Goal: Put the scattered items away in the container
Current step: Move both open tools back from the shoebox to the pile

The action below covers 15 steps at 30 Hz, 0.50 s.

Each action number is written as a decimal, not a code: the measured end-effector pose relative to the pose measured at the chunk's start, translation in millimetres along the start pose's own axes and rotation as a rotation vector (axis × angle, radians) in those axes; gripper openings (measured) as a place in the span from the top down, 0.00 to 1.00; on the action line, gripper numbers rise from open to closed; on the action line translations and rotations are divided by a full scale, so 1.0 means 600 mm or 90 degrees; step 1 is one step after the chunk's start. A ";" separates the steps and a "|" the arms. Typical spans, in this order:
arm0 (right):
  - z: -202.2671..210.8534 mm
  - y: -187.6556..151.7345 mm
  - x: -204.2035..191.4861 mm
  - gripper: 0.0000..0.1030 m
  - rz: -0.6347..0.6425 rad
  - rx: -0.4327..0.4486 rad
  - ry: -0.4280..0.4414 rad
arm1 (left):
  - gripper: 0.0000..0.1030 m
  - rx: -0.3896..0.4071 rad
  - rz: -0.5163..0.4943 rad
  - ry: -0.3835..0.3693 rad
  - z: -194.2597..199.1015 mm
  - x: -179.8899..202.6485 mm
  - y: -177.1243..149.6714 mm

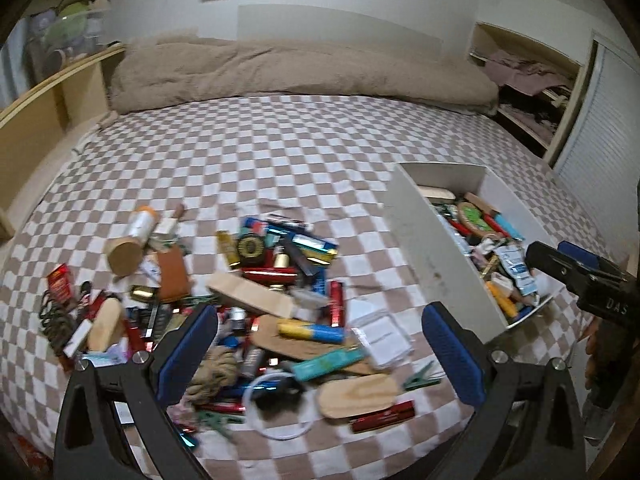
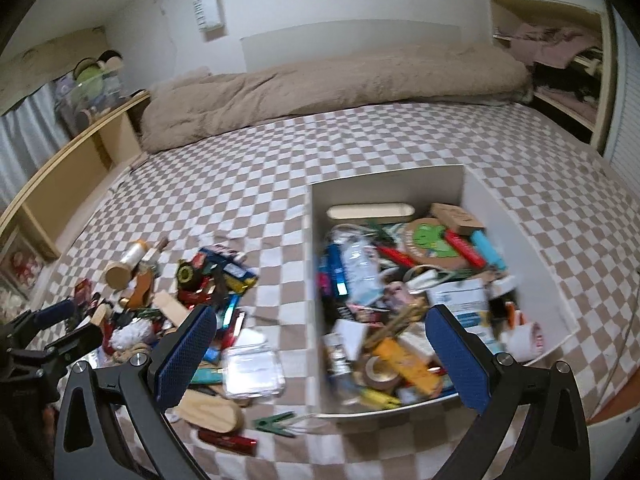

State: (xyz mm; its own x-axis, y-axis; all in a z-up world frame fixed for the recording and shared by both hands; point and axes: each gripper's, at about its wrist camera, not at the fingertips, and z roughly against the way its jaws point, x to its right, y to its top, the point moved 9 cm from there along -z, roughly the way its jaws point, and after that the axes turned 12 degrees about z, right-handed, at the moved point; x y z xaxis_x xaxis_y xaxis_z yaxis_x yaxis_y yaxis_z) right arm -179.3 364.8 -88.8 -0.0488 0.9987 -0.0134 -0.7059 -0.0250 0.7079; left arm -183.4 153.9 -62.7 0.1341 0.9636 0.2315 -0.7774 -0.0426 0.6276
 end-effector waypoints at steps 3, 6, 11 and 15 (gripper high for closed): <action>-0.006 0.002 -0.035 0.00 0.016 -0.002 0.012 | 0.00 0.007 0.011 0.014 0.007 -0.034 0.002; -0.010 0.001 -0.065 0.00 0.026 -0.001 0.024 | 0.00 0.016 0.019 0.029 0.012 -0.070 0.000; -0.019 -0.003 -0.106 0.00 0.037 -0.003 0.037 | 0.00 0.014 0.034 0.044 0.012 -0.124 -0.011; -0.028 -0.010 -0.132 0.00 0.046 -0.006 0.043 | 0.00 0.012 0.052 0.049 0.010 -0.160 -0.016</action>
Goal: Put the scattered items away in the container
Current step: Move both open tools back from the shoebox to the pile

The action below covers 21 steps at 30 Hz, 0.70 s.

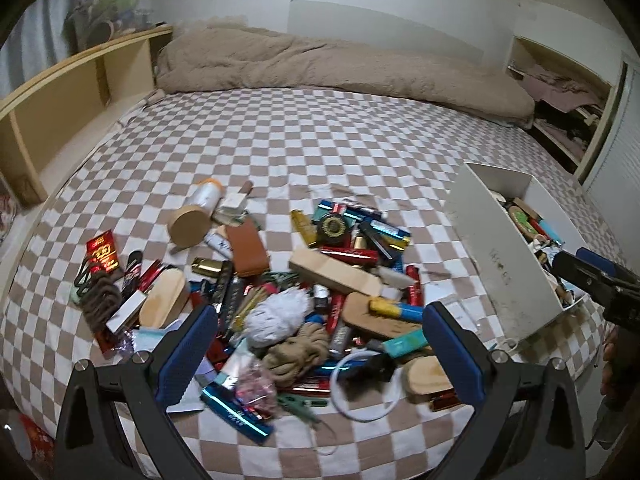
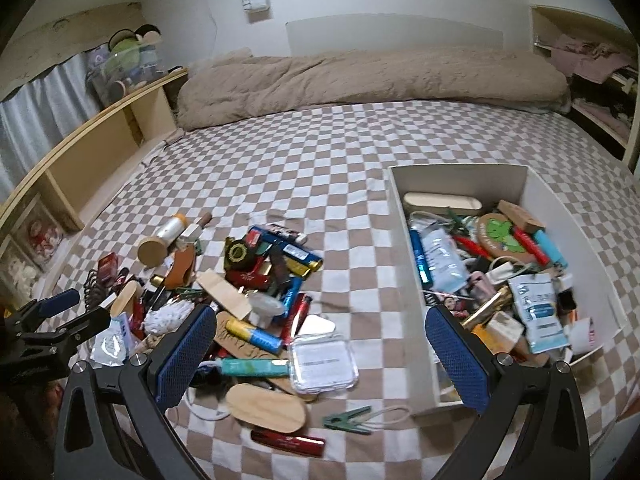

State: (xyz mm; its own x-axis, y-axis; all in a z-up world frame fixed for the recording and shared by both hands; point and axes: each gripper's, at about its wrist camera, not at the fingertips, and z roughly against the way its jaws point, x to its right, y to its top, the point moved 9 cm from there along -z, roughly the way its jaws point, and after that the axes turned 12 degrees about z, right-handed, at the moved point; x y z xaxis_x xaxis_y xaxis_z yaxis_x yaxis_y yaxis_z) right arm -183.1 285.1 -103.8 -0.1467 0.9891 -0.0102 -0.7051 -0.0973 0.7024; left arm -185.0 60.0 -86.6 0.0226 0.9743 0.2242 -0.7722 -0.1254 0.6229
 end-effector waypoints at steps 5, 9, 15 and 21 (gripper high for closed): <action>-0.013 -0.006 -0.015 0.00 0.002 -0.009 0.001 | 0.00 -0.001 0.017 0.012 -0.004 -0.036 0.000; -0.023 -0.014 -0.021 0.00 -0.002 -0.016 0.002 | 0.00 -0.002 0.016 0.022 -0.009 -0.055 -0.006; -0.038 -0.030 -0.031 0.00 -0.001 -0.030 0.005 | 0.00 0.002 0.007 0.049 -0.018 -0.081 -0.017; -0.055 -0.061 -0.040 0.00 0.002 -0.041 0.004 | 0.00 -0.010 0.012 0.046 -0.029 -0.102 -0.032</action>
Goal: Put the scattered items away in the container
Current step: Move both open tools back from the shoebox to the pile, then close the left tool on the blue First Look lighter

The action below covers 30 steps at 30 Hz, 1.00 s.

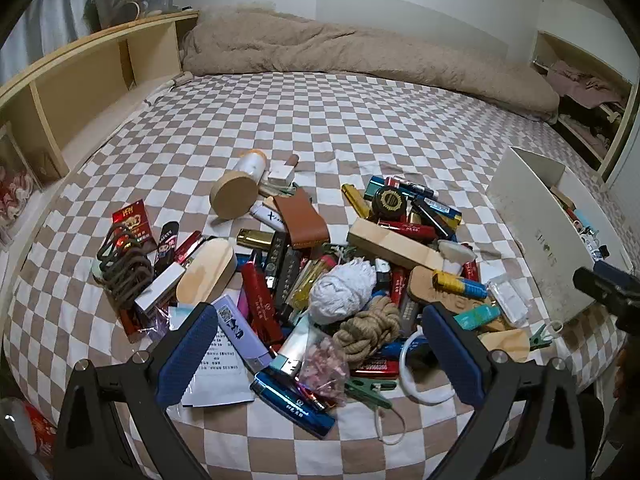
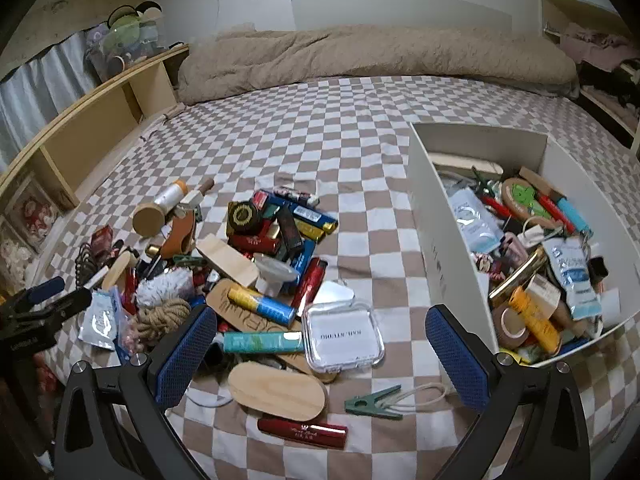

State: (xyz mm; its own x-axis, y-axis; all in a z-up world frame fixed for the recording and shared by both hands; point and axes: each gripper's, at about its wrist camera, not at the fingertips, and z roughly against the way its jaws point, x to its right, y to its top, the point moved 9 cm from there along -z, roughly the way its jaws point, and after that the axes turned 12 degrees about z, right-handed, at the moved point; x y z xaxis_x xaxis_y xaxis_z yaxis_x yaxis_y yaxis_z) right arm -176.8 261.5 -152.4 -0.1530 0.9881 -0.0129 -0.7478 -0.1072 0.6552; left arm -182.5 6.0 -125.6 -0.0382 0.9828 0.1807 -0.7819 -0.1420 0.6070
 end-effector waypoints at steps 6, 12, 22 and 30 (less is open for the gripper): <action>-0.024 -0.039 -0.008 0.00 -0.003 -0.014 -0.003 | 0.00 -0.011 -0.003 -0.001 -0.005 -0.017 -0.015; -0.034 -0.073 -0.012 0.00 -0.011 -0.016 -0.016 | 0.00 -0.020 -0.045 -0.004 -0.011 -0.029 -0.034; -0.050 -0.121 -0.024 0.00 -0.028 -0.027 -0.013 | 0.00 -0.061 -0.214 -0.026 -0.023 -0.020 -0.082; -0.056 -0.156 -0.034 0.00 -0.036 -0.035 -0.007 | 0.00 -0.170 -0.344 -0.061 -0.057 -0.033 -0.141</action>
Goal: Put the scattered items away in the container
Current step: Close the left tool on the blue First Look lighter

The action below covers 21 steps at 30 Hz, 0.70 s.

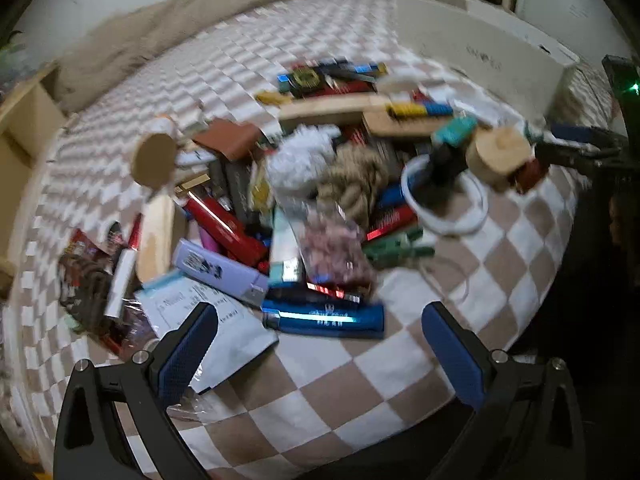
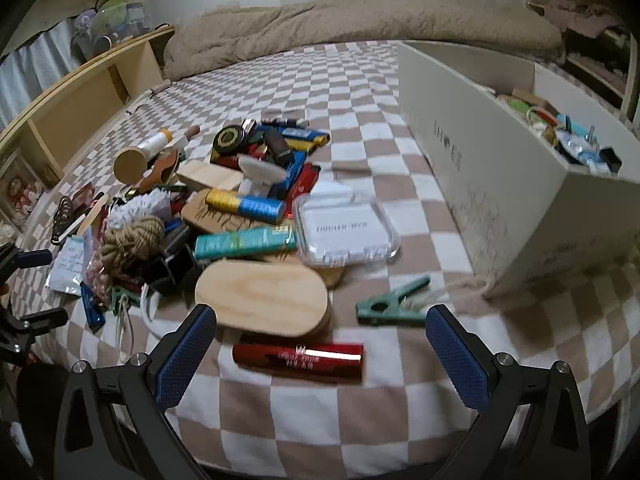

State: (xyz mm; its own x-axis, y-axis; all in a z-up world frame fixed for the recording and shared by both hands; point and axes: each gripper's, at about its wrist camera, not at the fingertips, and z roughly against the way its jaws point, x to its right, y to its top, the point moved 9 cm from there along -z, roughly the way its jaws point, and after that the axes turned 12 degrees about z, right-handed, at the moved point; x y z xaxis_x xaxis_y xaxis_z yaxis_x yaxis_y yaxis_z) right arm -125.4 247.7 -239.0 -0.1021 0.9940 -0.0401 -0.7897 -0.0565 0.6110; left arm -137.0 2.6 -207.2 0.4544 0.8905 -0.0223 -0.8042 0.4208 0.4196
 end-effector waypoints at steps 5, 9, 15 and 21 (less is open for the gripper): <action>-0.008 -0.018 -0.003 0.00 -0.015 -0.007 0.014 | 0.00 -0.048 0.020 -0.052 -0.025 -0.009 -0.011; -0.017 -0.031 -0.008 0.00 -0.018 -0.019 0.024 | 0.00 -0.062 0.015 -0.051 -0.042 -0.008 -0.018; -0.026 -0.045 -0.018 0.00 -0.008 -0.024 0.014 | 0.00 -0.067 -0.015 -0.061 -0.059 0.010 -0.017; -0.035 -0.052 -0.019 0.00 0.004 -0.031 -0.018 | 0.00 -0.077 -0.050 -0.044 -0.079 0.022 -0.018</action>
State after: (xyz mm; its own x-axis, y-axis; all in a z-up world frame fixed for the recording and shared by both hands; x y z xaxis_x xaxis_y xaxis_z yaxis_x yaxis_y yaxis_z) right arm -112.5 235.9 -274.2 -0.0911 0.9957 -0.0137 -0.8177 -0.0670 0.5717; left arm -140.5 18.3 -254.8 0.5402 0.8414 0.0139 -0.8034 0.5108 0.3061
